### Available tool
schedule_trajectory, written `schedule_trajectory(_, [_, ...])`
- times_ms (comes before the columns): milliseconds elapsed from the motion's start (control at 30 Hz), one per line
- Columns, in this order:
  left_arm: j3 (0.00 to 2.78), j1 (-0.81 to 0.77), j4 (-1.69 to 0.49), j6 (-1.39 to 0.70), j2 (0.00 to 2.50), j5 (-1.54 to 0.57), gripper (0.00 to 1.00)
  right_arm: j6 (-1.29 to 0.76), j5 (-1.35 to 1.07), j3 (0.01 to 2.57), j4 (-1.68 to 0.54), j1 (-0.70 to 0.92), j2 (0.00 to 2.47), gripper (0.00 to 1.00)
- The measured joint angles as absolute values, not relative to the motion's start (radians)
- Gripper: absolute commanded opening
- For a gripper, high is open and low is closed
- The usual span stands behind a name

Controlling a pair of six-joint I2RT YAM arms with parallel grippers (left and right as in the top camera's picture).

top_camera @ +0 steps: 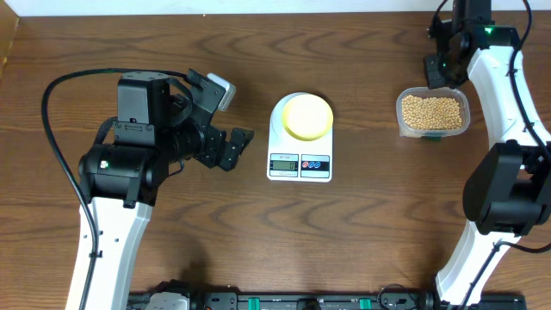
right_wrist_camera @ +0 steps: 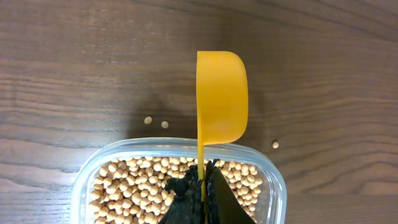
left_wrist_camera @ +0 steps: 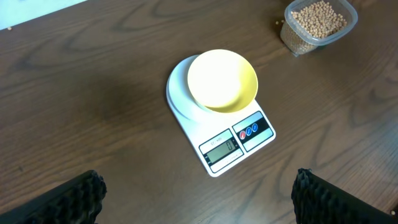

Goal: Scoop item into bowl and weigh 50g on scale

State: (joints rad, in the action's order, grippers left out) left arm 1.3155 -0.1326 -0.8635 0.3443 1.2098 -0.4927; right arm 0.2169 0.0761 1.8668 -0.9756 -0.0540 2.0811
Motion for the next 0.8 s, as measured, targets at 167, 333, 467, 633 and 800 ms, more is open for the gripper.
schedule_trajectory(167, [1.316,-0.133,-0.863,0.344,1.210,-0.493,0.97,0.226,0.071,1.867,-0.977,-0.054,2.081,0.01])
schedule_trajectory(333, [1.316,-0.133,-0.863,0.344,1.210,-0.492,0.98,0.228,0.071,1.866,-0.977,-0.054,2.081,0.01])
schedule_trajectory(467, [1.316,-0.133,-0.863,0.344,1.210,-0.492,0.98,0.228,0.075,1.866,-0.975,-0.054,2.081,0.01])
schedule_trajectory(633, [1.316,-0.133,-0.863,0.344,1.210,-0.492,0.98,0.228,0.089,1.866,-0.975,-0.054,2.080,0.01])
schedule_trajectory(800, [1.316,-0.133,-0.863,0.344,1.210,-0.492,0.98,0.219,0.099,1.866,-0.974,-0.054,2.058,0.01])
